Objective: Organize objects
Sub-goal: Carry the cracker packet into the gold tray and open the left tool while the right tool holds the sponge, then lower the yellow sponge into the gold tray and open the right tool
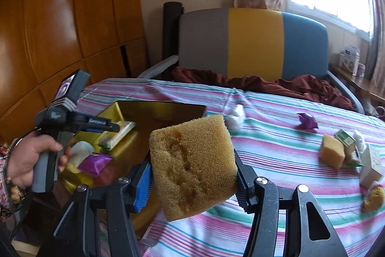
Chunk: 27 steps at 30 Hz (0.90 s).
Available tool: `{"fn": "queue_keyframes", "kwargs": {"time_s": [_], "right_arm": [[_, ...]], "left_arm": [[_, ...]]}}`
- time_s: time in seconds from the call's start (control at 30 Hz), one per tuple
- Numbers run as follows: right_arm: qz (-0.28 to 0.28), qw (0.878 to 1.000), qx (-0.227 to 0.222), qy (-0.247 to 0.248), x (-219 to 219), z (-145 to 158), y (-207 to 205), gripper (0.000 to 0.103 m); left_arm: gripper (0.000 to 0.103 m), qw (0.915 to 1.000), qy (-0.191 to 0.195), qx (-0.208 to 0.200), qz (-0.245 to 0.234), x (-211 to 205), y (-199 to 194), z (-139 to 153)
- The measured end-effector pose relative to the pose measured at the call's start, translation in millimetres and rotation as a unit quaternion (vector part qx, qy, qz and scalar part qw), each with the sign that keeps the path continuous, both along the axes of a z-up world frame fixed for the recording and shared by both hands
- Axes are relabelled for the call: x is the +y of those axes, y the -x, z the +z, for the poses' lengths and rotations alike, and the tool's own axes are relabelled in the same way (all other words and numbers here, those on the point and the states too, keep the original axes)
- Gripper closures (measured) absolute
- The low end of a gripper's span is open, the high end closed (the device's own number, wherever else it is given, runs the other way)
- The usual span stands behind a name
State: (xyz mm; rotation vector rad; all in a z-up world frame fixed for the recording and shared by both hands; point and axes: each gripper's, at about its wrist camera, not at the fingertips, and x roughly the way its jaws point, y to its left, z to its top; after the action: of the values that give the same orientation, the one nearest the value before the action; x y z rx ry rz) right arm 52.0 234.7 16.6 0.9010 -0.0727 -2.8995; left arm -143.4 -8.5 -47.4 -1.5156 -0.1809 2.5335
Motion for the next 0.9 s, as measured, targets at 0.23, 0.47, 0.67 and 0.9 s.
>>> {"fn": "queue_keyframes", "kwargs": {"time_s": [0.23, 0.47, 0.67, 0.9], "right_arm": [[0.023, 1.000, -0.017, 0.000, -16, -2, 6, 0.045], [0.044, 0.998, -0.050, -0.004, -32, -10, 24, 0.045], [0.061, 0.995, -0.078, -0.003, -46, -14, 45, 0.044], [0.076, 0.987, -0.141, 0.009, -66, -25, 93, 0.044]], "left_arm": [[0.051, 0.9981, -0.005, 0.060, 0.013, -3, -41, 20], [0.051, 0.9949, -0.009, 0.092, 0.039, -6, -84, 20], [0.051, 0.9915, -0.013, 0.117, 0.056, -10, -102, 26], [0.051, 0.9926, -0.003, 0.108, 0.056, -8, -116, 21]]}}
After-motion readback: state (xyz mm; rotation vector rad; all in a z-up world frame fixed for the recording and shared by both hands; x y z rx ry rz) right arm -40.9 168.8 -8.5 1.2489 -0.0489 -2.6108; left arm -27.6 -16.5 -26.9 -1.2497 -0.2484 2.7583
